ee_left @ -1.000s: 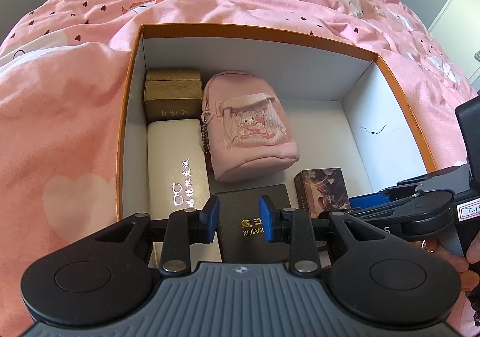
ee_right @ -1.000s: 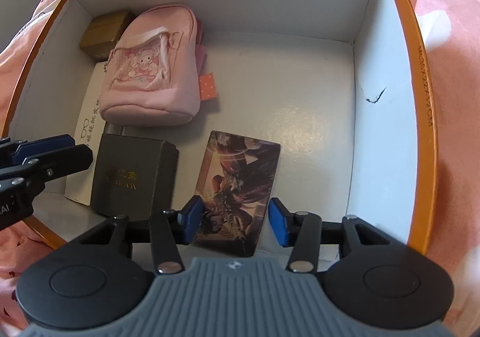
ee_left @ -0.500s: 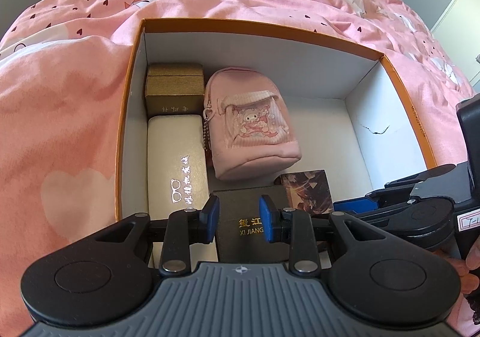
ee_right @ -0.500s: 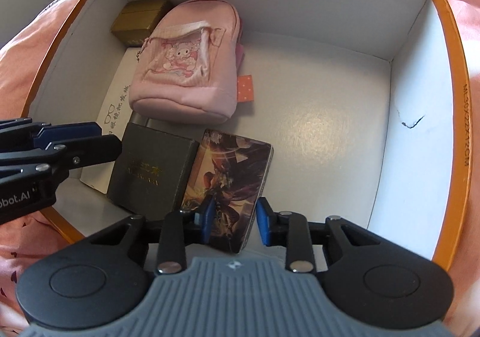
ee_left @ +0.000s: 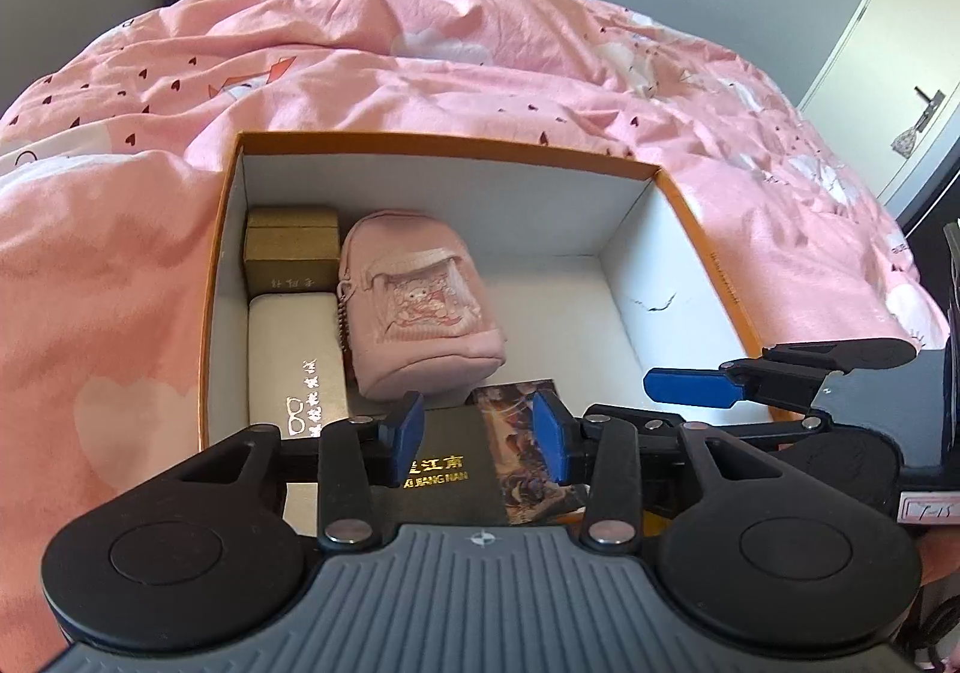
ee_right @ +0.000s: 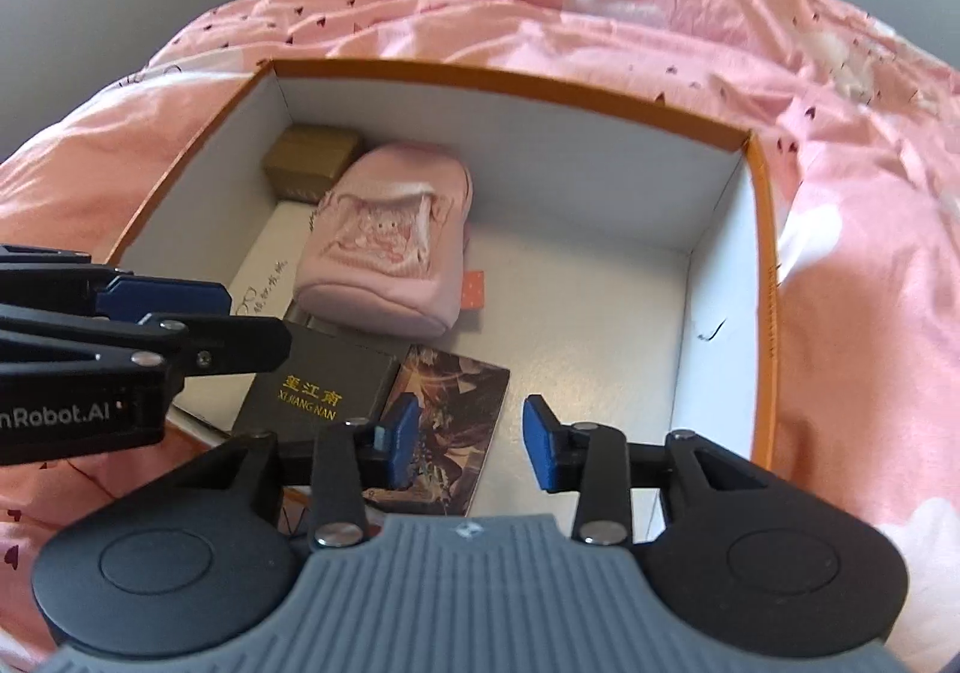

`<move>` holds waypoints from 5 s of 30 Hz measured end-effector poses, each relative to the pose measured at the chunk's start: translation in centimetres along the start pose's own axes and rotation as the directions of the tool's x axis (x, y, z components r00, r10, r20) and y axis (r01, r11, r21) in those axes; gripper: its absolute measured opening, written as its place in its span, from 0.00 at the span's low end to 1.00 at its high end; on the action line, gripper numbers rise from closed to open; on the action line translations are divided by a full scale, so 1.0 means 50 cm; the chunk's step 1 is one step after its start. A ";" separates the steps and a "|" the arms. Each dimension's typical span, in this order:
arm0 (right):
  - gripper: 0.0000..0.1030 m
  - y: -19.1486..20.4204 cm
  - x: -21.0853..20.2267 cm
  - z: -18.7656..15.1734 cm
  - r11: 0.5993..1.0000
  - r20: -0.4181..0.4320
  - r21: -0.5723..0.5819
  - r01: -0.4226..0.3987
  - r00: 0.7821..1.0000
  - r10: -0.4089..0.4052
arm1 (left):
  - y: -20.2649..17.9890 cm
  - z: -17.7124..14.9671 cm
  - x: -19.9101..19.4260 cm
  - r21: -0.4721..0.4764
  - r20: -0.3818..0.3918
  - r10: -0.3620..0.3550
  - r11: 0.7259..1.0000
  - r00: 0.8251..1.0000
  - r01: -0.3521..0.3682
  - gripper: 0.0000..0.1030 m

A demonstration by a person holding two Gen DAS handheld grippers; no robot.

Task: Organize objects
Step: 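Withdraw both tools from the box toward the plush toys, then grasp the brown bear plush with the left tool while the right grasps the white dog plush, then lift the bear and dog plushes toward the orange box with both tools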

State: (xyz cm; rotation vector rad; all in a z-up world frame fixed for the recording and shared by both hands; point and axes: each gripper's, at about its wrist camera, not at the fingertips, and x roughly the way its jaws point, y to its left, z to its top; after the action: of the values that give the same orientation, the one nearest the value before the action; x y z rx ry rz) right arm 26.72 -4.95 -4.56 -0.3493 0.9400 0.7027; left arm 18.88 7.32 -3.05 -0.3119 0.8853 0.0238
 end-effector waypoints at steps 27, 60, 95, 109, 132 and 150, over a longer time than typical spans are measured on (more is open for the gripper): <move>0.73 0.086 -0.179 -0.200 0.985 0.200 0.054 0.162 0.965 -0.170 | -0.011 -0.173 -0.072 -0.071 -0.070 -0.082 0.994 0.994 0.077 0.73; 0.71 0.037 -0.094 -0.282 0.957 -0.052 0.268 0.114 0.993 -0.103 | 0.038 -0.286 0.054 -0.377 -0.261 -0.197 0.922 0.945 0.088 0.58; 0.73 -0.152 -0.040 -0.282 0.757 -0.095 0.609 0.237 0.969 -0.227 | -0.042 -0.205 -0.049 -0.122 -0.059 -0.086 0.989 0.995 0.079 0.46; 0.64 -0.122 -0.105 -0.283 0.810 -0.013 0.540 0.228 0.965 -0.264 | -0.055 -0.187 -0.095 -0.082 -0.002 -0.115 0.990 0.993 0.115 0.46; 0.65 -0.103 -0.251 -0.066 0.994 0.317 0.095 0.046 0.946 -0.074 | -0.013 0.062 -0.083 -0.043 0.028 -0.195 0.980 0.980 0.196 0.46; 0.65 -0.113 -0.020 0.087 0.970 0.127 -0.219 0.110 0.988 -0.083 | -0.033 0.162 0.169 0.073 -0.163 -0.129 0.987 0.978 0.142 0.46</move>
State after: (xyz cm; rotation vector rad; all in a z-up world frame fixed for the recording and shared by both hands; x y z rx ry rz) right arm 32.87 -7.02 -1.44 -0.5452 0.7289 0.7337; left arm 30.60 7.08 -4.29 -0.2977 1.0181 -0.1662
